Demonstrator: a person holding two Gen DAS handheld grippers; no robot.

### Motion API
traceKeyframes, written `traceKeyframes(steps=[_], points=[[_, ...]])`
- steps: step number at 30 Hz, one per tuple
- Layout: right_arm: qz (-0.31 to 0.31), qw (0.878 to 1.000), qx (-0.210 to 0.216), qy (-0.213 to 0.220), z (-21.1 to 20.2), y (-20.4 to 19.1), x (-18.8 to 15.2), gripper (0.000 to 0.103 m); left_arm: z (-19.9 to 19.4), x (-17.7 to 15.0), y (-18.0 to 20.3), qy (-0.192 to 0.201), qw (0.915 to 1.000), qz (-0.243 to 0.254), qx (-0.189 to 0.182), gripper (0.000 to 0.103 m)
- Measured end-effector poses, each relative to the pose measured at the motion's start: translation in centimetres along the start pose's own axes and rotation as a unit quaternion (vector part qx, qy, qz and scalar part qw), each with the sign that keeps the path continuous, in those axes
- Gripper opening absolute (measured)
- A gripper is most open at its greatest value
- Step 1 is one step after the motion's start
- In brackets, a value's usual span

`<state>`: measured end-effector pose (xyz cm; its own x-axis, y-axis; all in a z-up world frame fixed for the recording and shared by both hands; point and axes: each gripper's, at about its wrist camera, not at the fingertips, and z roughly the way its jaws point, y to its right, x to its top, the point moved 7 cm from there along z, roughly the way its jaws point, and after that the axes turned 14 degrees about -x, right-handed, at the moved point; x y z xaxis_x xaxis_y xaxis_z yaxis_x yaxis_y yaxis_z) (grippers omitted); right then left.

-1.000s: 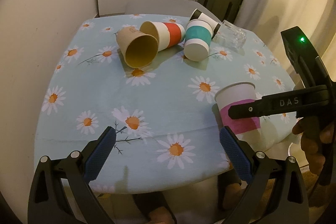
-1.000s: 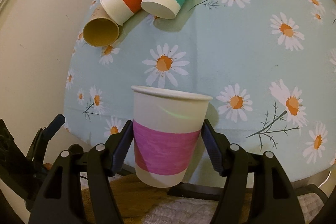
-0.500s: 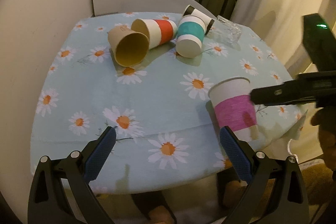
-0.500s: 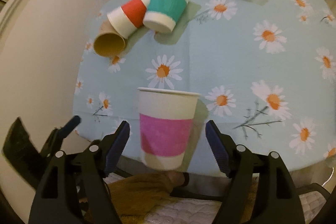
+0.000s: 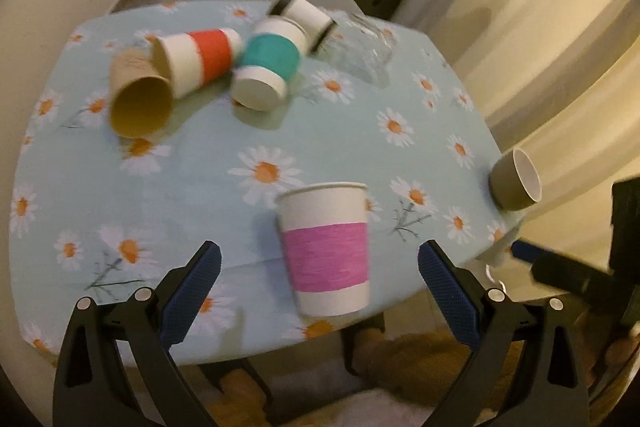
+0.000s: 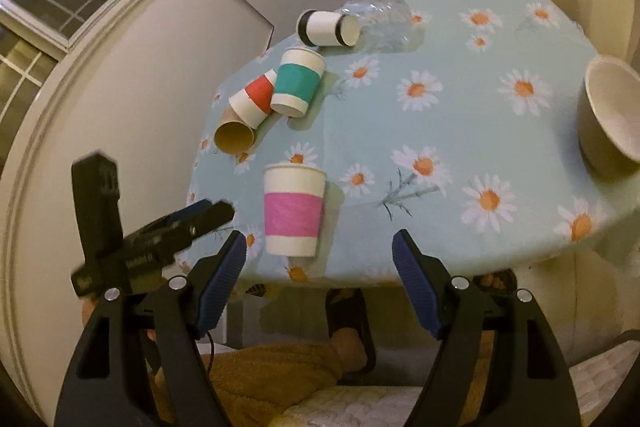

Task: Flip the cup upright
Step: 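Rotate the held pink-band cup upright with the right gripper, opening up, then pass the upright pink-band cup from the right gripper into the left gripper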

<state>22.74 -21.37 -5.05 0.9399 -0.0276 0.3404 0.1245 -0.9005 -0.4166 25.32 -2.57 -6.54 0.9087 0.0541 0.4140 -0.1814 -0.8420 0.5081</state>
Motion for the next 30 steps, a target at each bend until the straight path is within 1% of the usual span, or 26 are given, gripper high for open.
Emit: traceKeyframes(steps=[3, 6, 9, 11, 13, 15, 16, 20, 21, 22, 25, 27, 30], points=[[0.004, 1.0, 0.012, -0.006, 0.6, 0.9, -0.8, 0.075, 1.6, 0.5, 0.3, -0.025, 0.9994, -0.015, 0.017, 0.096], [0.004, 1.0, 0.018, -0.006, 1.0, 1.6, -1.1, 0.075, 3.0, 0.7, 0.5, -0.051, 0.9981, -0.03, 0.02, 0.096], [0.005, 1.0, 0.027, -0.005, 1.4, 2.1, -1.3, 0.075, 4.0, 1.0, 0.3, -0.066, 0.9962, -0.032, 0.047, 0.096], [0.01, 0.999, 0.036, -0.007, 1.6, 2.6, -1.4, 0.075, 4.9, 1.0, -0.1, -0.079, 0.9938, -0.044, 0.064, 0.096], [0.014, 0.999, 0.041, -0.009, 1.8, 3.0, -1.4, 0.075, 5.4, 1.1, -0.6, -0.085, 0.9923, -0.052, 0.072, 0.095], [0.016, 0.999, 0.042, -0.012, 2.2, 3.3, -1.5, 0.075, 6.0, 1.2, -1.3, -0.087, 0.9901, -0.065, 0.088, 0.095], [0.019, 0.998, 0.049, -0.017, 2.4, 3.4, -1.6, 0.075, 6.3, 1.2, -1.4, -0.089, 0.9896, -0.071, 0.087, 0.095], [0.022, 0.998, 0.062, -0.023, 2.5, 3.5, -1.7, 0.075, 7.5, 1.1, -1.8, -0.103, 0.9871, -0.071, 0.1, 0.095], [0.021, 0.997, 0.063, -0.023, 2.4, 3.5, -1.7, 0.075, 7.7, 1.1, -1.7, -0.105, 0.9867, -0.071, 0.102, 0.093], [0.021, 0.997, 0.064, -0.024, 2.3, 3.5, -1.7, 0.075, 7.9, 1.1, -1.7, -0.107, 0.9863, -0.069, 0.104, 0.089], [0.018, 0.998, 0.057, -0.024, 2.2, 3.7, -1.8, 0.075, 8.2, 1.0, -2.0, -0.113, 0.9853, -0.071, 0.107, 0.083], [0.02, 0.998, 0.06, -0.025, 2.1, 3.8, -1.8, 0.075, 8.5, 0.9, -2.2, -0.119, 0.9837, -0.064, 0.118, 0.083], [0.019, 0.998, 0.06, -0.023, 2.0, 3.7, -1.9, 0.075, 9.1, 0.9, -2.5, -0.123, 0.9832, -0.063, 0.12, 0.077]])
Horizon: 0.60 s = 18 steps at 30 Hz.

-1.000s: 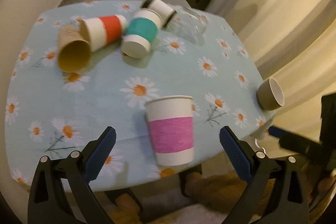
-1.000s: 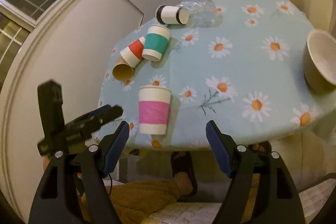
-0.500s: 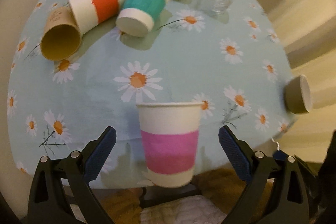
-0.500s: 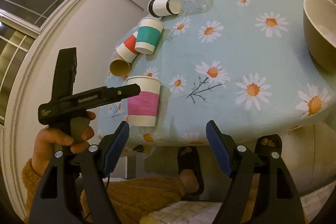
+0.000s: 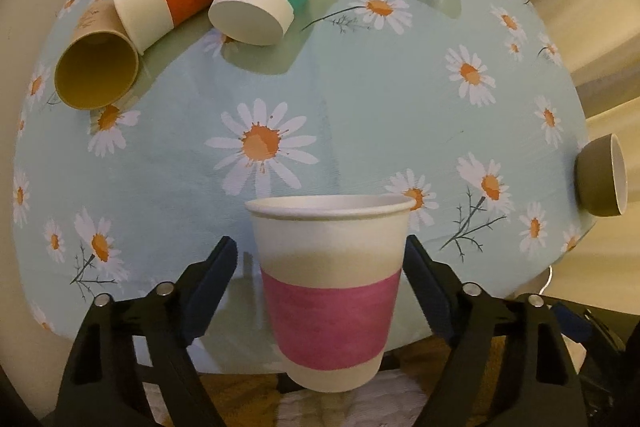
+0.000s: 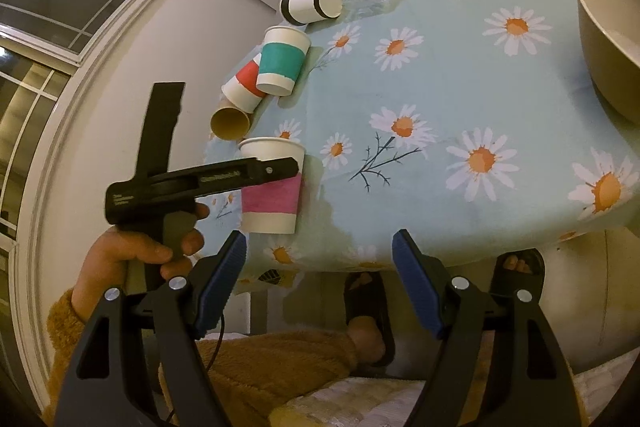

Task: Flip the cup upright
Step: 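Pass the upright pink-band cup from the right gripper into the left gripper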

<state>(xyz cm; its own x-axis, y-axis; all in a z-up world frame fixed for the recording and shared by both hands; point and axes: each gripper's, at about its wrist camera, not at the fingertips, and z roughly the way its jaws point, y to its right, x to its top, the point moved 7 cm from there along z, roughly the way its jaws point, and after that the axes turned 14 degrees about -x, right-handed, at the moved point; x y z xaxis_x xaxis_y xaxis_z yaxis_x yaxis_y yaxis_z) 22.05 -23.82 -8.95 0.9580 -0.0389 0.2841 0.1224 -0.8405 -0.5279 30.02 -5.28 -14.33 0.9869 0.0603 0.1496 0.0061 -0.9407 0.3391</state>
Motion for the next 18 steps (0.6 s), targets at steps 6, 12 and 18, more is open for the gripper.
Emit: traceKeyframes(steps=[6, 12, 18], points=[[0.0, 1.0, -0.009, 0.0, 0.2, 0.2, 0.0, 0.075, 0.1, 0.1, 0.3, 0.0, 0.9999, 0.013, -0.001, 0.064], [-0.001, 1.0, -0.007, -0.002, 0.4, 0.2, -0.1, 0.075, -0.4, 0.0, 0.4, 0.011, 0.9997, 0.013, -0.017, 0.063], [-0.007, 1.0, 0.006, 0.007, 0.0, -0.3, 0.1, 0.075, -2.5, -0.5, 1.2, 0.039, 0.9983, 0.029, -0.031, 0.063]])
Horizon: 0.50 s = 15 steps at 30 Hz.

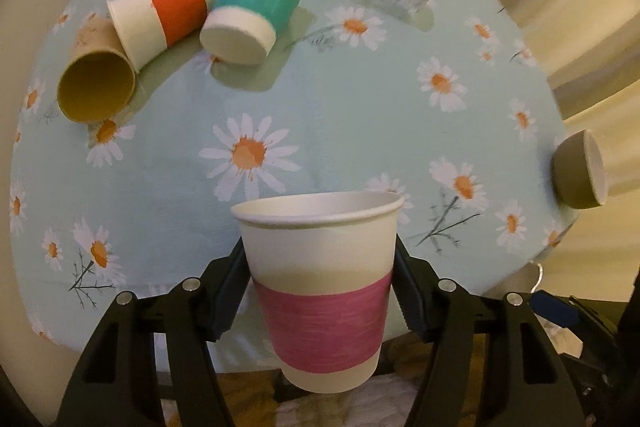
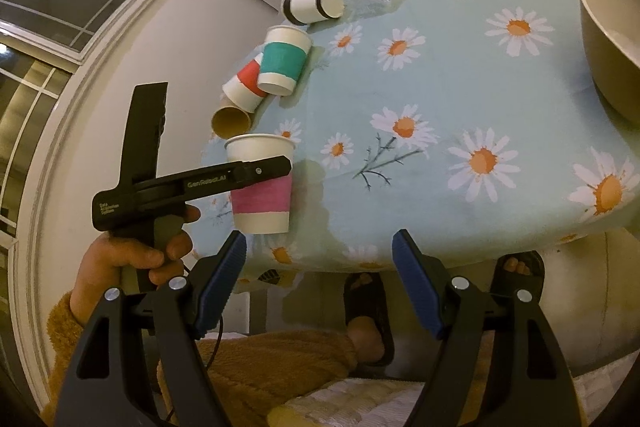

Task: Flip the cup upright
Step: 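Pass the upright pink-band cup from the right gripper into the left gripper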

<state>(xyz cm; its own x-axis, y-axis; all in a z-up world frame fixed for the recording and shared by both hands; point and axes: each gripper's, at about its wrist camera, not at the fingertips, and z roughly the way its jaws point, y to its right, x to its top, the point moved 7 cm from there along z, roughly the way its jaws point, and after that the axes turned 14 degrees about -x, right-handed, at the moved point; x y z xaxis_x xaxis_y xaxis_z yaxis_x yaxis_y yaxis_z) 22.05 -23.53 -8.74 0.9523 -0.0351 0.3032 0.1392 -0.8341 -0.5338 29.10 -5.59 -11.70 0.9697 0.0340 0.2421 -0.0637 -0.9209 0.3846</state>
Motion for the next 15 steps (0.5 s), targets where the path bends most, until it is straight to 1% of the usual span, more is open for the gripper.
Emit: traceKeyframes(steps=[2, 4, 7, 11, 15], points=[[-0.007, 1.0, 0.004, 0.003, -0.1, -0.4, 0.0, 0.075, -0.9, 0.0, 0.3, 0.016, 0.9998, 0.006, -0.002, 0.063], [-0.012, 1.0, 0.006, 0.004, -0.1, -0.7, 0.0, 0.075, -2.2, 0.0, 1.1, 0.044, 0.9988, 0.021, -0.001, 0.063], [-0.02, 1.0, 0.012, 0.01, -0.3, -1.2, 0.0, 0.075, -4.3, 0.2, 2.7, 0.101, 0.9933, 0.054, -0.018, 0.063], [-0.024, 0.999, 0.013, 0.016, -0.4, -1.3, -0.1, 0.075, -7.1, -0.1, 4.1, 0.182, 0.979, 0.09, -0.019, 0.063], [-0.026, 0.999, 0.009, 0.023, -0.5, -1.3, 0.1, 0.075, -8.3, -1.0, 5.0, 0.252, 0.9607, 0.114, -0.017, 0.063]])
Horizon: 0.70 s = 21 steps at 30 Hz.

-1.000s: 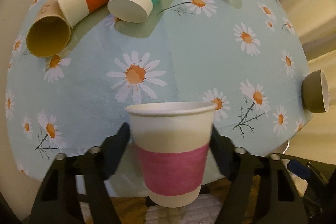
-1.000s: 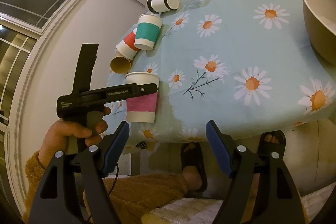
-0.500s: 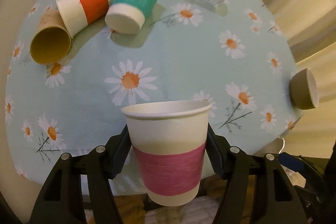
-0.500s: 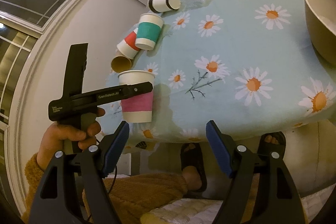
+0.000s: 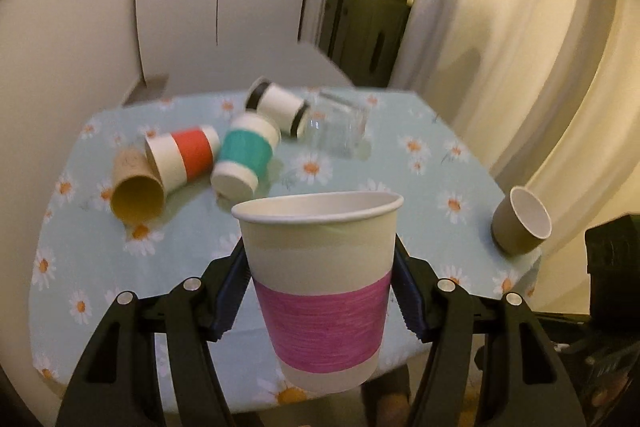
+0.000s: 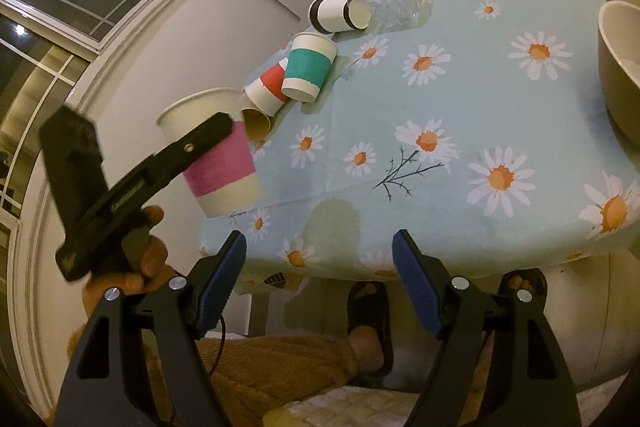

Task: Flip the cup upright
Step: 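Carry the upright pink-band cup with the left gripper and lower it onto the tablecloth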

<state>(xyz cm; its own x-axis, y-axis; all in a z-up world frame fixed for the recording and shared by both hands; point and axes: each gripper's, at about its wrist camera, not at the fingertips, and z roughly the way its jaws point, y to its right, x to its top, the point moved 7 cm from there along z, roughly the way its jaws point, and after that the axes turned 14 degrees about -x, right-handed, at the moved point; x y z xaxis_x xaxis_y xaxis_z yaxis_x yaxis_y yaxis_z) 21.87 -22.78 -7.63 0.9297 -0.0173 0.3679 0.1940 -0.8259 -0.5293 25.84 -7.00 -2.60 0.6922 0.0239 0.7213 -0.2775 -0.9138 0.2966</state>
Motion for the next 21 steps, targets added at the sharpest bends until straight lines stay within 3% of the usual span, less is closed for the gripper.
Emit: traceKeyframes(steps=[8, 11, 17, 21], points=[[-0.019, 0.999, -0.012, 0.028, -0.5, -0.3, 0.6, 0.075, -1.6, -1.8, 0.3, 0.117, 0.9925, 0.03, 0.021, 0.063], [-0.024, 0.999, -0.015, 0.035, -0.6, -0.4, 0.7, 0.075, -1.9, -2.6, 0.8, 0.17, 0.9829, 0.057, 0.042, 0.063], [-0.021, 0.999, -0.024, 0.039, -0.4, 0.1, 0.9, 0.075, -1.6, -3.7, 1.1, 0.226, 0.9697, 0.066, 0.064, 0.063], [-0.013, 0.999, -0.033, 0.041, -0.5, 0.9, 1.1, 0.075, -1.3, -4.1, 0.7, 0.266, 0.9553, 0.074, 0.105, 0.063]])
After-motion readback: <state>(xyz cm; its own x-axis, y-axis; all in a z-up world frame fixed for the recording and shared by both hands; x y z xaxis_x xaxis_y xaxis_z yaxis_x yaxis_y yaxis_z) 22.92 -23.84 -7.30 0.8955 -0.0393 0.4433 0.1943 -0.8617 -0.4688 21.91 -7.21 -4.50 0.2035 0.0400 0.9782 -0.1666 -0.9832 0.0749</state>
